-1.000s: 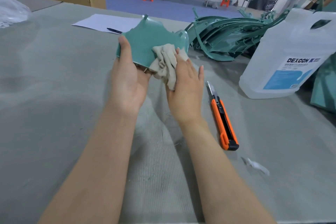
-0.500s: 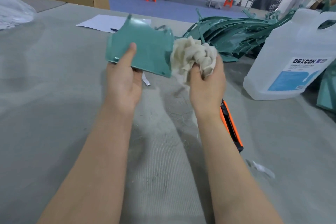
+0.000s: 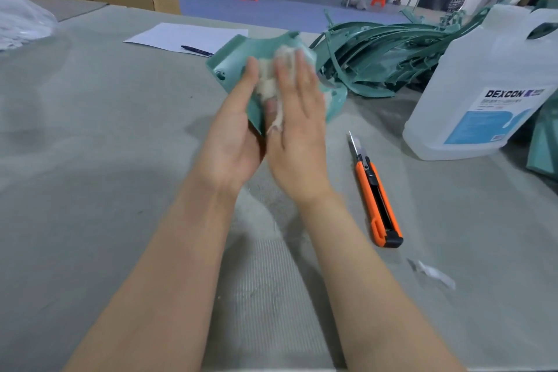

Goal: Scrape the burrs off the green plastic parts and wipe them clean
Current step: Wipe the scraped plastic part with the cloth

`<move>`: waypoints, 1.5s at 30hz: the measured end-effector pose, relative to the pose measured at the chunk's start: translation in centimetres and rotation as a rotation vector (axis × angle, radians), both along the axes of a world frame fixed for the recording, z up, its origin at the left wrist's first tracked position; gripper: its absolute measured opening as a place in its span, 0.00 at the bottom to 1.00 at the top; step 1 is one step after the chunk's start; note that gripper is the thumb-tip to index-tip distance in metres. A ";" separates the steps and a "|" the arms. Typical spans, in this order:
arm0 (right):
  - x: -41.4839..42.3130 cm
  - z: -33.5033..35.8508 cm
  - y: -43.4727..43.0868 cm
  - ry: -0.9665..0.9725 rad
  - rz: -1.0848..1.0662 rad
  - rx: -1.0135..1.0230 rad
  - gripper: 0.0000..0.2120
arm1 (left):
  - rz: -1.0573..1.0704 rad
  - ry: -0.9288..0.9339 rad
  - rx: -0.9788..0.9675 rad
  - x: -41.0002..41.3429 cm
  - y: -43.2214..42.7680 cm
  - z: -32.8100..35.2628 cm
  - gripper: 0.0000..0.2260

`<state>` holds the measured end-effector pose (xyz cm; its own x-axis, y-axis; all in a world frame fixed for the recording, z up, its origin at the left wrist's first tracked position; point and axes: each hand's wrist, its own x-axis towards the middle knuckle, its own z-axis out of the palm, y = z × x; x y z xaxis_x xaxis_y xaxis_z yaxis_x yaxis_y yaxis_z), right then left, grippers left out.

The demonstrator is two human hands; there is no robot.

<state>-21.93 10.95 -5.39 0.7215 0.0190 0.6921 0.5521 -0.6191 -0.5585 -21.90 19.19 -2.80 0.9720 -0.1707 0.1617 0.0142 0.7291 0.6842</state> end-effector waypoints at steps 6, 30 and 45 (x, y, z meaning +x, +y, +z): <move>0.3 0.3 -1.7 0.118 -0.021 0.204 0.24 | 0.107 0.002 0.148 0.2 -1.5 -0.2 0.12; 1.7 1.2 -4.9 0.600 0.112 1.170 0.11 | 0.325 -0.079 0.064 1.4 1.4 -1.1 0.06; 2.2 0.6 -8.7 0.642 -0.011 1.534 0.07 | -0.018 -0.163 0.305 0.6 3.7 -1.1 0.11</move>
